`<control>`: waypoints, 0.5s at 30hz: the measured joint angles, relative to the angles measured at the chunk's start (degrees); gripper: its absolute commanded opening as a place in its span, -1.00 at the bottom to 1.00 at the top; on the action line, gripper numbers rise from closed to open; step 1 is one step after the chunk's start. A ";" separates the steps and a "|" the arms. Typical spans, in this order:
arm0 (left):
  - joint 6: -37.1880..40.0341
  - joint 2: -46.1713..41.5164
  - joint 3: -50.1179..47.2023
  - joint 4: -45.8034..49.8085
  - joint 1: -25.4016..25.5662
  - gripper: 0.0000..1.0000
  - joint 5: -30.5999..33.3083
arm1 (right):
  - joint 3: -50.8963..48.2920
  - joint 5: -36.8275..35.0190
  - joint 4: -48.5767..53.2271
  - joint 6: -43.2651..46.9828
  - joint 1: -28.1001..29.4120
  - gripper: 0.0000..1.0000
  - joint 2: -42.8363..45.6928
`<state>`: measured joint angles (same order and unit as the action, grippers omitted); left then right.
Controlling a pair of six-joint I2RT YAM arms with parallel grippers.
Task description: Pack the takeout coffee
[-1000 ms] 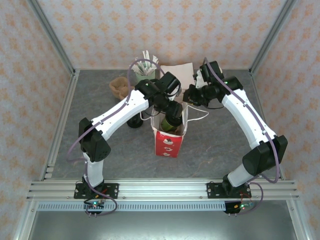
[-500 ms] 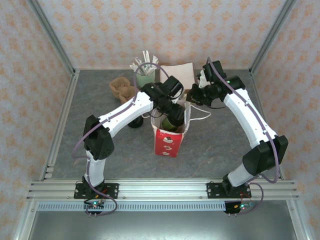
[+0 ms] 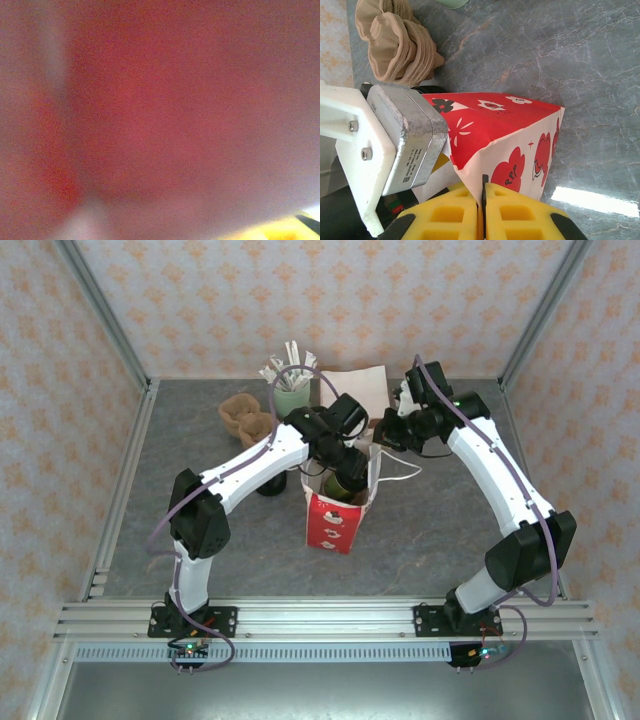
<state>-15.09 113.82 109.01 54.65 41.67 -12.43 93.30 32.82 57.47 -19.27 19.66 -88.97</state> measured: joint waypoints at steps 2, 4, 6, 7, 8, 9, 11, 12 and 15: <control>-0.17 0.00 -0.11 0.00 0.00 0.04 0.85 | 0.00 0.00 0.02 0.00 0.00 -0.77 0.00; -0.72 0.00 -0.22 0.00 0.00 0.04 1.75 | 0.00 0.00 0.02 0.00 0.00 -0.77 0.00; -1.57 0.04 -0.22 0.24 0.00 0.06 2.73 | 0.00 0.00 0.02 0.00 0.00 -0.77 0.02; -1.90 0.13 -0.22 0.35 0.00 0.09 2.99 | 0.00 0.02 0.02 -0.02 0.00 -0.77 0.02; -2.36 0.26 -0.22 0.37 0.00 0.14 3.08 | 0.00 0.02 0.00 -0.02 0.00 -0.77 0.02; -2.84 0.39 -0.22 0.35 0.04 0.19 3.08 | 0.00 0.02 0.00 -0.02 0.00 -0.77 0.02; -3.50 0.70 -0.22 0.15 0.26 0.21 3.02 | 0.00 0.00 0.00 0.00 0.00 -0.77 0.02; -3.93 0.81 -0.22 0.00 0.31 0.21 2.67 | 0.00 0.00 0.04 -0.02 0.00 -0.77 0.02; -4.61 1.46 0.02 0.00 0.35 0.22 2.12 | 0.00 0.00 0.15 -0.02 0.00 -0.77 0.02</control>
<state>-19.70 115.28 109.03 54.65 42.02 -10.31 93.30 32.82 57.63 -19.29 19.66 -88.95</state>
